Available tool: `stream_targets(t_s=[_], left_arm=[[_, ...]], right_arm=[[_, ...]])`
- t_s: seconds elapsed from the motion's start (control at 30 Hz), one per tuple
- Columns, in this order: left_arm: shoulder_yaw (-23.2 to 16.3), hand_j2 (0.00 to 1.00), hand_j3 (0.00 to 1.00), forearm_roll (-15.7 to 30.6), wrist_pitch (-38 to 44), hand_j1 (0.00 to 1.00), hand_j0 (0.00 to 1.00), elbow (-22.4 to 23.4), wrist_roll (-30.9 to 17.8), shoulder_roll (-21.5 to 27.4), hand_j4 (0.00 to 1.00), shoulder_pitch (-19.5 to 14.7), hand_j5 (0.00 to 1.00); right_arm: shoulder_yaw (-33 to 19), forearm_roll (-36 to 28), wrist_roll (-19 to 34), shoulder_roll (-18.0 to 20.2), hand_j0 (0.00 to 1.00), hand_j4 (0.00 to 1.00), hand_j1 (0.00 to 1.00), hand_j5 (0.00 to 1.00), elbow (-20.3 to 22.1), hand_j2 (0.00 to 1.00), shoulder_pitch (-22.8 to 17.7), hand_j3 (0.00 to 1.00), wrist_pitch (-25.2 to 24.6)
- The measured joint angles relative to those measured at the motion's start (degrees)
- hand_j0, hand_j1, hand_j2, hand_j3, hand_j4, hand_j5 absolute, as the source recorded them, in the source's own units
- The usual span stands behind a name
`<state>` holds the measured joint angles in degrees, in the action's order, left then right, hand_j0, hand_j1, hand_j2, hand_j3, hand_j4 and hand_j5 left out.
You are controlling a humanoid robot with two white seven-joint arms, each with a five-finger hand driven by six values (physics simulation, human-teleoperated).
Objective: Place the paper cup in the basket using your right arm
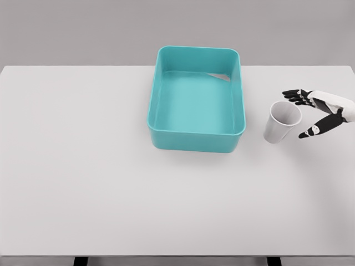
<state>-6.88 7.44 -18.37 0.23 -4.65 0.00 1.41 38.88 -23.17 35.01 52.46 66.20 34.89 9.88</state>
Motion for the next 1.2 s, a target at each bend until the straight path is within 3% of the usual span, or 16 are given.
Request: stream_targets(t_s=[1.2], left_arm=[[-0.01, 1.0, 1.0, 0.0, 0.0, 1.0, 1.0, -0.03, 0.0, 0.0, 1.0, 0.0, 1.0]], right_arm=[[1.05, -3.72, 0.0, -0.32, 1.0, 1.0, 1.0, 1.0, 1.94, 1.0, -0.97, 1.0, 2.02]])
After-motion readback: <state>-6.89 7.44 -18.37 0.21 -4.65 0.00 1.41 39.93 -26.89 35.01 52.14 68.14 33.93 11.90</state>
